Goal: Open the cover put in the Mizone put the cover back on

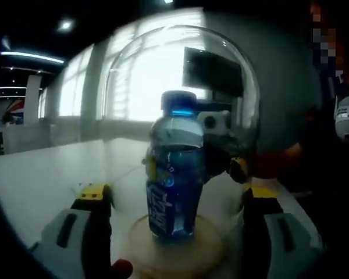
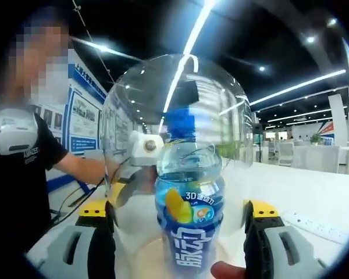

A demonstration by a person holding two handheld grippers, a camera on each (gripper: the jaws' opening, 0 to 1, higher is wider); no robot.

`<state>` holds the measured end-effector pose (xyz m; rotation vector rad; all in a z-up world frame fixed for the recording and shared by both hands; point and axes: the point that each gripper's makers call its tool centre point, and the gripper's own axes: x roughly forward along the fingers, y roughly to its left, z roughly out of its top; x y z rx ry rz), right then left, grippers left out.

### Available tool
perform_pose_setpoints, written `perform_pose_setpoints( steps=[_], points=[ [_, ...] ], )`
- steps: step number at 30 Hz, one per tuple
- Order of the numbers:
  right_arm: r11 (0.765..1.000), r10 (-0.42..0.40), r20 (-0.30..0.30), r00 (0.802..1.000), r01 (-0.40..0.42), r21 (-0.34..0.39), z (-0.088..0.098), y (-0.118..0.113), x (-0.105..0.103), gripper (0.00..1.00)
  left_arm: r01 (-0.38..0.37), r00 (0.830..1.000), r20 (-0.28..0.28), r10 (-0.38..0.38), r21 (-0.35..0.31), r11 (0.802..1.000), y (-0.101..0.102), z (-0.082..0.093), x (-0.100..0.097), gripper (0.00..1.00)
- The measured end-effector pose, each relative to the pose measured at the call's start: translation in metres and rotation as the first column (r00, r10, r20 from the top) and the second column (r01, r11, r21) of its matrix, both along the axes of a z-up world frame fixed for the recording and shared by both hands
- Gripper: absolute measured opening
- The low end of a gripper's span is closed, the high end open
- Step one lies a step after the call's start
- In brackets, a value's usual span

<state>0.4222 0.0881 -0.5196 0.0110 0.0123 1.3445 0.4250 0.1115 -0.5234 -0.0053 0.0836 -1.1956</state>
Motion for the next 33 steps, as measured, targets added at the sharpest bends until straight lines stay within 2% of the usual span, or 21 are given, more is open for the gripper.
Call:
perform_pose_setpoints(
  steps=[19, 33],
  points=[
    [0.993, -0.115, -0.004, 0.993, 0.115, -0.027, -0.002, -0.010, -0.005, 0.77, -0.077, 0.997, 0.003, 0.077, -0.020, 0.997, 0.009, 0.000, -0.001, 0.74],
    [0.974, -0.217, -0.006, 0.976, 0.216, -0.067, -0.002, -0.017, -0.012, 0.72, -0.139, 0.990, 0.011, 0.139, -0.041, 0.990, 0.013, 0.002, -0.017, 0.69]
  ],
)
